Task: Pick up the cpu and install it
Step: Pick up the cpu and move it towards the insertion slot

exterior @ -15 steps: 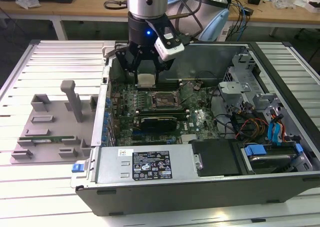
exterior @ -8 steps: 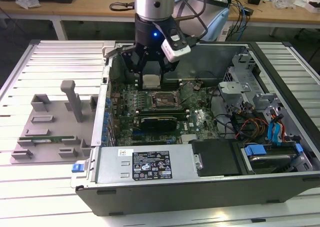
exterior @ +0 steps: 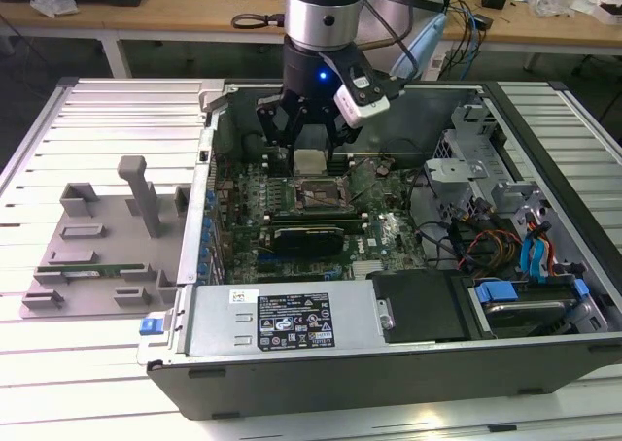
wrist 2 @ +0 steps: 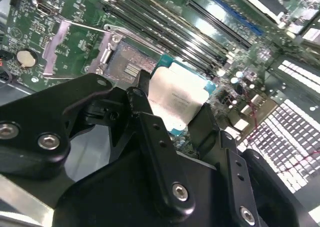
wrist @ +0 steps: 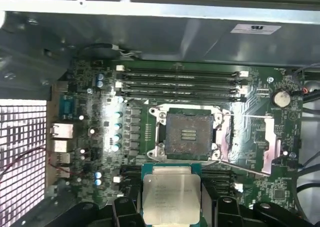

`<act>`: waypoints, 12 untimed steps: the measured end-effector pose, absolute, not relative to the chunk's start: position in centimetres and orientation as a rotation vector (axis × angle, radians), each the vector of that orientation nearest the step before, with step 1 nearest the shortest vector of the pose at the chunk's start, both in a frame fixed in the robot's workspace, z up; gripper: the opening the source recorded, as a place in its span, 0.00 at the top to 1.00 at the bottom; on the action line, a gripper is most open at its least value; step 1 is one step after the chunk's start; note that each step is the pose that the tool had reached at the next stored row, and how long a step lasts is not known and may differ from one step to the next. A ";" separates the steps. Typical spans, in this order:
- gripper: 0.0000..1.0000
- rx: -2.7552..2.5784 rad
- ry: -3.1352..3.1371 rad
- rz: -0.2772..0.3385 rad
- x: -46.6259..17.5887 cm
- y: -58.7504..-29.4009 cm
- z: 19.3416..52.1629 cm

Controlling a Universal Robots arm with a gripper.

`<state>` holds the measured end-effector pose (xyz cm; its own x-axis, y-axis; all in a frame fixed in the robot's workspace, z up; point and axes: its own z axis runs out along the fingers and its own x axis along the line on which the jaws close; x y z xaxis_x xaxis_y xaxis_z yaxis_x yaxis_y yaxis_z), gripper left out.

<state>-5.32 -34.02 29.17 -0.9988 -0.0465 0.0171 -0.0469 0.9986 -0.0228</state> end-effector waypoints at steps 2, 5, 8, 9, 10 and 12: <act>0.45 0.073 -3.122 0.036 -4.6 -33.6 28.8; 0.45 0.073 -3.120 0.036 -3.8 -33.2 28.4; 0.45 0.073 -3.119 0.036 -3.3 -32.9 28.1; 0.45 0.073 -3.119 0.036 -3.3 -32.9 28.1; 0.45 0.073 -3.118 0.036 -3.3 -32.9 28.1; 0.45 0.073 -3.119 0.036 -3.3 -32.9 28.1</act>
<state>-3.26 -32.85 28.12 -0.9987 -0.0465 0.0225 -0.0470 0.9986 -0.0225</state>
